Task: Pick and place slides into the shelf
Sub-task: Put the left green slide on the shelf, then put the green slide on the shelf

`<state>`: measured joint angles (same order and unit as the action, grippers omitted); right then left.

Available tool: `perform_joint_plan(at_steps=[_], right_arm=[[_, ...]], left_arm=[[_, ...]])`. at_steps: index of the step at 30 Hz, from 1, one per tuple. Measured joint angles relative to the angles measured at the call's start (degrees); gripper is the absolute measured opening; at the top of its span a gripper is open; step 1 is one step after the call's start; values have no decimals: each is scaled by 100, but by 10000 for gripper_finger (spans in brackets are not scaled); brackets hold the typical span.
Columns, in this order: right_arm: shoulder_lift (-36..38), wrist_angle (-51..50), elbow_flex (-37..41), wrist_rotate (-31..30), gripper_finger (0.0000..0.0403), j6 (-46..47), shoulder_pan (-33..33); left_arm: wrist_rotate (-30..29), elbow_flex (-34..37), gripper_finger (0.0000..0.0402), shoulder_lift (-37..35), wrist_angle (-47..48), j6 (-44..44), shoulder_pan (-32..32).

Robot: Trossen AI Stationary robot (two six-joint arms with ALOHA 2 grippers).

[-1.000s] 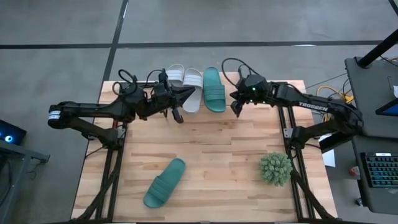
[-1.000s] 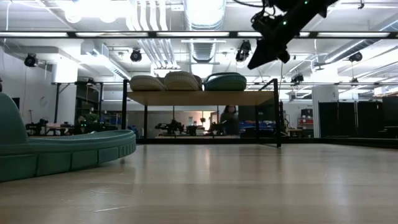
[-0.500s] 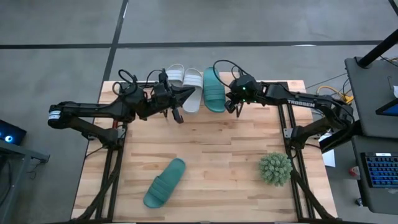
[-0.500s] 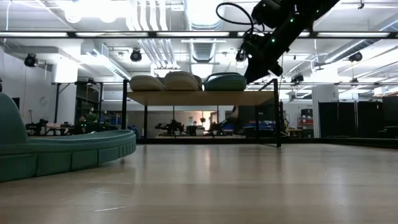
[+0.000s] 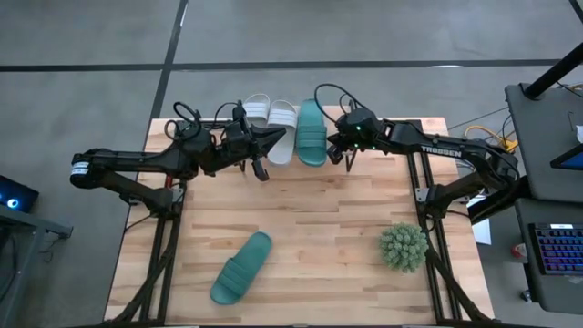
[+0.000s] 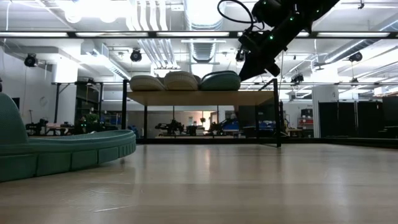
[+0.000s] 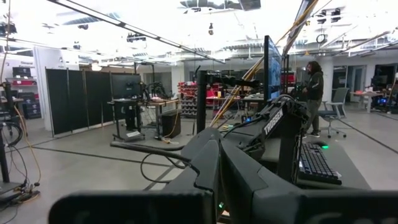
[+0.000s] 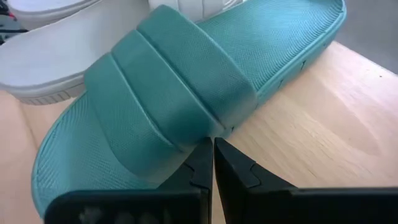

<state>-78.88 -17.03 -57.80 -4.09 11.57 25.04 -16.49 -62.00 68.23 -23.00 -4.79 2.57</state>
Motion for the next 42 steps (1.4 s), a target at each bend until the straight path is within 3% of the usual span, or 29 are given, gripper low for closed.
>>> perform_joint_plan(at_steps=[15,22,26,35,42], right_arm=[[12,93,2,-22,8,0,-2],[779,-229,2,1,9,89,-31],[1381,-238,12,472,9,149,-182],[2678,-170,24,703,9,197,-841],[3203,17,26,706,9,172,-1385]], left_arm=[[0,2,0,0,-1,0,-7],[2,2,0,0,-1,-1,-7],[2,2,0,0,2,2,-7],[283,7,0,-288,666,14,-185],[507,6,19,-630,1179,-12,-333]])
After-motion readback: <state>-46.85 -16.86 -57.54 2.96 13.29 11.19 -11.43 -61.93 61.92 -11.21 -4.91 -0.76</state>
